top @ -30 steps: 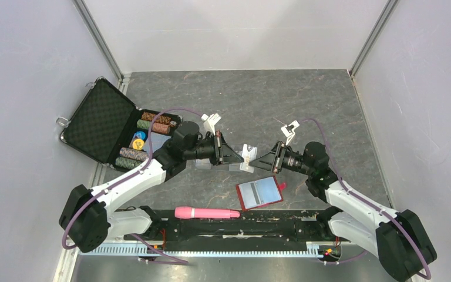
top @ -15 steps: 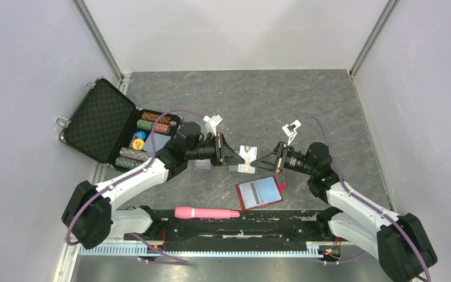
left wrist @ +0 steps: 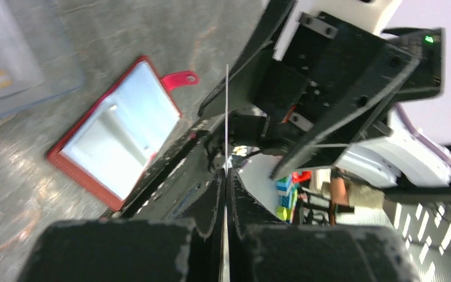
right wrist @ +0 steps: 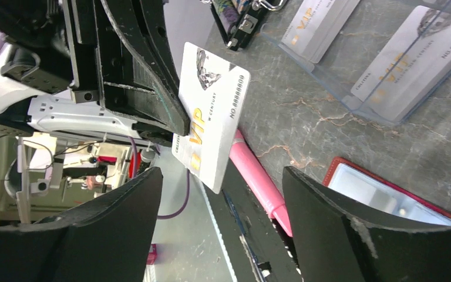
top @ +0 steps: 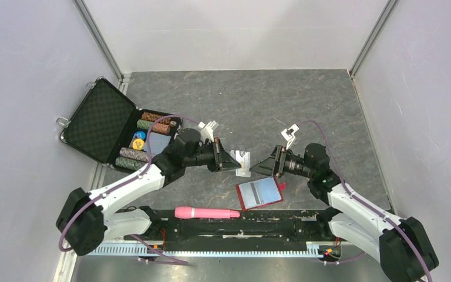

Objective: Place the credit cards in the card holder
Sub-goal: Insert the credit card into the card holder.

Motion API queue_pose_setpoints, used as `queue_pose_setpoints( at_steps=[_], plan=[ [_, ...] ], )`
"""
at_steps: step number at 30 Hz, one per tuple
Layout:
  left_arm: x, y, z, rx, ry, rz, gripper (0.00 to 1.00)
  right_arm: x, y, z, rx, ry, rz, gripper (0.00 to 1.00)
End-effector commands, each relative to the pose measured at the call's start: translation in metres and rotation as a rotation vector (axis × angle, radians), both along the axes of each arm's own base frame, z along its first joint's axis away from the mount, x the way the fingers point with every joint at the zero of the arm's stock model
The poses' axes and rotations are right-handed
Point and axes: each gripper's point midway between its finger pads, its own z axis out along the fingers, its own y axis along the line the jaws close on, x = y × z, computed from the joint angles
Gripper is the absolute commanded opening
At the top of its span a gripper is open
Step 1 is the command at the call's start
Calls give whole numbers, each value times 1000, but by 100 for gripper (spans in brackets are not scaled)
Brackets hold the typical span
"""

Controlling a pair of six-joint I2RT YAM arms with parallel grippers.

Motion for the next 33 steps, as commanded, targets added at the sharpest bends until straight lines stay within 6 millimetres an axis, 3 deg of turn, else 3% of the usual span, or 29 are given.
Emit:
queue_pose_setpoints(
  at_steps=[1, 7, 13, 21, 24, 27, 33],
  plan=[
    [7, 26, -22, 197, 46, 219, 2, 2, -6, -12, -50, -19, -31, 81],
    [-1, 37, -34, 357, 41, 302, 2, 3, -14, -28, -124, -9, -65, 98],
    [-11, 13, -28, 201, 52, 256, 2, 8, -29, -44, -252, -40, -115, 98],
    [-27, -15, -47, 53, 124, 236, 2, 7, -83, -102, -652, 44, -203, 98],
    [-32, -26, -61, 68, 136, 241, 2, 6, -102, -114, -759, 69, -239, 98],
    [-36, -37, -73, 74, 140, 250, 2, 2, -112, -124, -812, 91, -247, 94],
    [-39, -55, -95, 91, 152, 258, 2, -18, -103, -144, -764, 160, -175, 74]
  ],
)
